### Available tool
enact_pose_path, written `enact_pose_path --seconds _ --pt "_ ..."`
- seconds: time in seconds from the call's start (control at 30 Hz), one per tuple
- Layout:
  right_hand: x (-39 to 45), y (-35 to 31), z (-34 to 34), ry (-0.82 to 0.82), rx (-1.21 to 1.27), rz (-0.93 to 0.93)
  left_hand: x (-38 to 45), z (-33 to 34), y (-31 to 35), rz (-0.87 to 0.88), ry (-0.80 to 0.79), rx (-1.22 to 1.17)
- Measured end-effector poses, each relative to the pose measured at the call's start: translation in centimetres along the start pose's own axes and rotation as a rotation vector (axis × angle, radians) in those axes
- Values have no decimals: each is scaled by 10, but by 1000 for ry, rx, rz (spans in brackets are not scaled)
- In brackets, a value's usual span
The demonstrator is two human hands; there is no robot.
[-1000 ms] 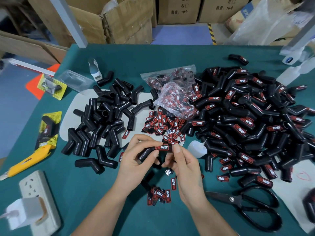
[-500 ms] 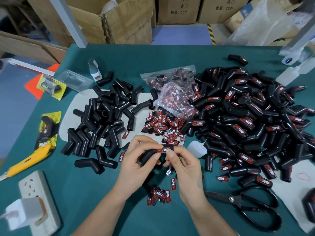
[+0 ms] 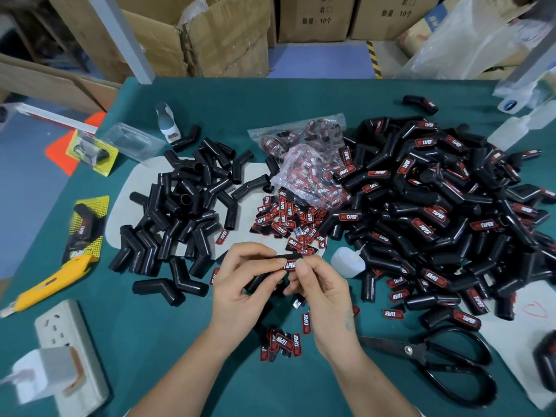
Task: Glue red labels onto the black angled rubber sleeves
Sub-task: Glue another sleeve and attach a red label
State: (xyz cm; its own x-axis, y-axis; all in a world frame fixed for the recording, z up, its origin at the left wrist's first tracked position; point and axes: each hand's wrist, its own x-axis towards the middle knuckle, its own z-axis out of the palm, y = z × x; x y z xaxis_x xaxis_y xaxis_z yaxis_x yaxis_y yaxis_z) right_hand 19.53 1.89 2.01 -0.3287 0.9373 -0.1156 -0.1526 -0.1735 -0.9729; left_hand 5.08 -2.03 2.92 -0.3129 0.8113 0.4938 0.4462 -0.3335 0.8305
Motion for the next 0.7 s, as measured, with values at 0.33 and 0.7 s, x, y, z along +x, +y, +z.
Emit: enact_pose_path --seconds 0.33,0.7 --pt "1 -3 -1 -18 20 42 -10 2 -19 225 14 140" --pt "1 -2 2 7 62 72 -9 4 -24 375 -44 213"
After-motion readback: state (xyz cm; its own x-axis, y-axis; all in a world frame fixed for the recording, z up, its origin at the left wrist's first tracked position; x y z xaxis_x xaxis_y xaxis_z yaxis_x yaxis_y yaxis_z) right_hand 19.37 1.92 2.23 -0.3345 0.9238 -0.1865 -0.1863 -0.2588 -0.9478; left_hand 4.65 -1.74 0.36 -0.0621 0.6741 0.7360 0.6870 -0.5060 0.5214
